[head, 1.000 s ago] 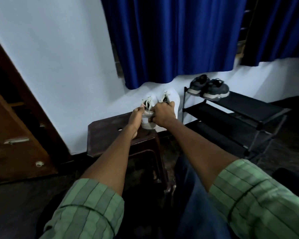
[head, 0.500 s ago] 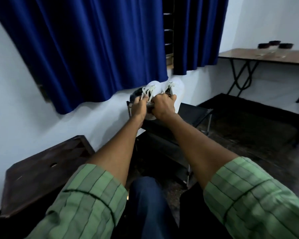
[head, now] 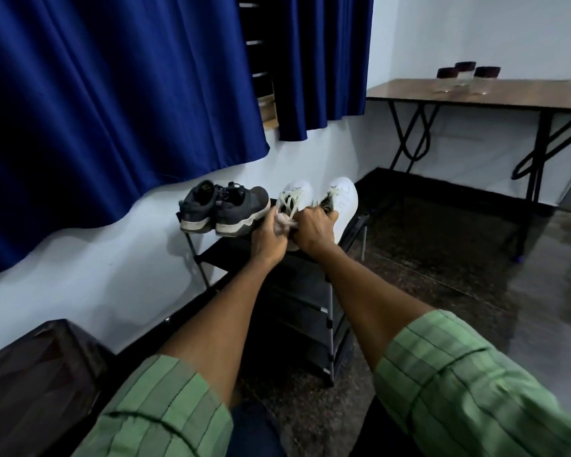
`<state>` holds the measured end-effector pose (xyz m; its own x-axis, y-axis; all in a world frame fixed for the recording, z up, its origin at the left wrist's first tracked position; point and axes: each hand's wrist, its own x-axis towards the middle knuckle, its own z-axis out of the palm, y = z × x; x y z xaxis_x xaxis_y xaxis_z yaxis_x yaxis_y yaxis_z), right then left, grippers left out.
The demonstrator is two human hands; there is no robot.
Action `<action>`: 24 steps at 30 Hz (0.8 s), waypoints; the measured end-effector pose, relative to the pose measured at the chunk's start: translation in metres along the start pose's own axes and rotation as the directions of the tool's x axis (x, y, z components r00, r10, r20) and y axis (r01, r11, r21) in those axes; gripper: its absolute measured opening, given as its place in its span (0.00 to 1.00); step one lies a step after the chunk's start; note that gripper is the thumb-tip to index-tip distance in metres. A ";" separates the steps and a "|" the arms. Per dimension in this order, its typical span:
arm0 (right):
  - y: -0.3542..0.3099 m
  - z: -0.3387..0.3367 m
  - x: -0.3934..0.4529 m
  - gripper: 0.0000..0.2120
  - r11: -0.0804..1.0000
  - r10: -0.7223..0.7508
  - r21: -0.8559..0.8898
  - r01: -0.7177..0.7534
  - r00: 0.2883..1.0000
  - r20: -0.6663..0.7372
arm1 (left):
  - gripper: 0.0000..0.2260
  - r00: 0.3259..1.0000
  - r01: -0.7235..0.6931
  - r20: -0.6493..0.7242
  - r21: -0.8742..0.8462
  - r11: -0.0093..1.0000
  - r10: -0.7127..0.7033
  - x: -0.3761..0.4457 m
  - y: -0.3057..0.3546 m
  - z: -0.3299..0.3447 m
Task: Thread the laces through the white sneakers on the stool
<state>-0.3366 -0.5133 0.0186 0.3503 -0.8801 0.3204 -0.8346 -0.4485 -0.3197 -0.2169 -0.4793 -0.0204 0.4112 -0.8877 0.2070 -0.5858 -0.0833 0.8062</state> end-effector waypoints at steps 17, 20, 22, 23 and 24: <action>0.034 0.026 0.044 0.29 0.975 -0.146 0.200 0.098 0.959 0.243 | 0.43 0.984 -0.155 -0.077 0.047 0.987 0.158 0.026 -0.062 0.023; 0.027 0.019 0.035 0.29 0.993 -0.086 0.102 0.058 0.953 0.292 | 0.43 0.996 -0.088 -0.024 0.085 0.993 0.090 0.020 -0.048 0.016; 0.018 0.017 0.025 0.31 0.998 -0.068 0.030 0.062 0.956 0.286 | 0.41 0.998 -0.067 0.023 0.179 0.982 0.064 0.012 -0.036 0.007; 0.012 0.016 0.017 0.31 0.997 -0.070 -0.009 0.074 0.969 0.238 | 0.40 0.998 -0.065 0.032 0.239 0.969 0.059 0.005 -0.031 0.000; 0.005 0.016 0.009 0.30 0.995 -0.063 -0.064 0.074 0.985 0.159 | 0.39 0.997 -0.080 0.034 0.291 0.953 0.073 -0.002 -0.025 -0.008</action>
<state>-0.3311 -0.5259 0.0058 0.4652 -0.8637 0.1941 -0.8321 -0.5014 -0.2371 -0.1976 -0.4719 -0.0363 0.3431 -0.9063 0.2466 -0.7947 -0.1401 0.5907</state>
